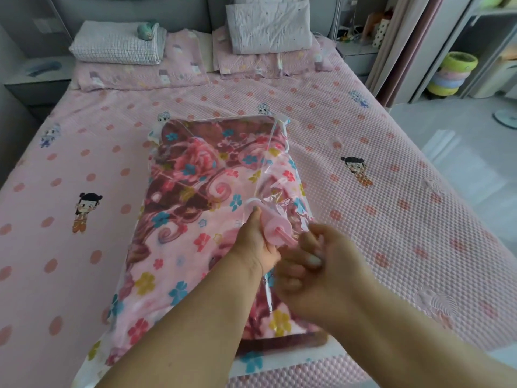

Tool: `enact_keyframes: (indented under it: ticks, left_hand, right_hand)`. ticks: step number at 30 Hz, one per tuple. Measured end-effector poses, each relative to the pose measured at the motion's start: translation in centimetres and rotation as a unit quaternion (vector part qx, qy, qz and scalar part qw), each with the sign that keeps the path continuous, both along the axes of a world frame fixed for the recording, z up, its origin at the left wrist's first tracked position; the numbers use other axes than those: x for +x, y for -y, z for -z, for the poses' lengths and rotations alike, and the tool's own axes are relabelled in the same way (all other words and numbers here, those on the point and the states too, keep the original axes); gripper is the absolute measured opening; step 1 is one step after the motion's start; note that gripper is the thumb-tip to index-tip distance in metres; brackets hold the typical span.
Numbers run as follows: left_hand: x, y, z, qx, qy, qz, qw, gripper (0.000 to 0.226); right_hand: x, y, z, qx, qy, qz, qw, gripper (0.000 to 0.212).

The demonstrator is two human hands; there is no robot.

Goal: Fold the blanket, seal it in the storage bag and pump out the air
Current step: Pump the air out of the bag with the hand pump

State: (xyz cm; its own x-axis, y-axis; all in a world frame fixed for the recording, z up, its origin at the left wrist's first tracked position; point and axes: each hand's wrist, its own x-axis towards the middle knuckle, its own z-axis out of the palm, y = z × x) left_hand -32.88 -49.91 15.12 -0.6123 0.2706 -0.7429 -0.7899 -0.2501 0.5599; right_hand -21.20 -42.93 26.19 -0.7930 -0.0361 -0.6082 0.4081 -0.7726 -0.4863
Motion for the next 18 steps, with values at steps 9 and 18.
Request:
enact_keyframes:
  ticks: [9, 18]
  left_hand:
    - [-0.7, -0.5, 0.9, 0.010, 0.014, 0.003, 1.000, 0.075]
    - [-0.7, -0.1, 1.0, 0.014, 0.017, 0.002, 1.000, 0.054]
  right_hand:
    - [-3.0, -1.1, 0.3, 0.146, 0.043, -0.006, 0.988, 0.045]
    - [-3.2, 0.4, 0.3, 0.062, 0.088, 0.018, 0.994, 0.046]
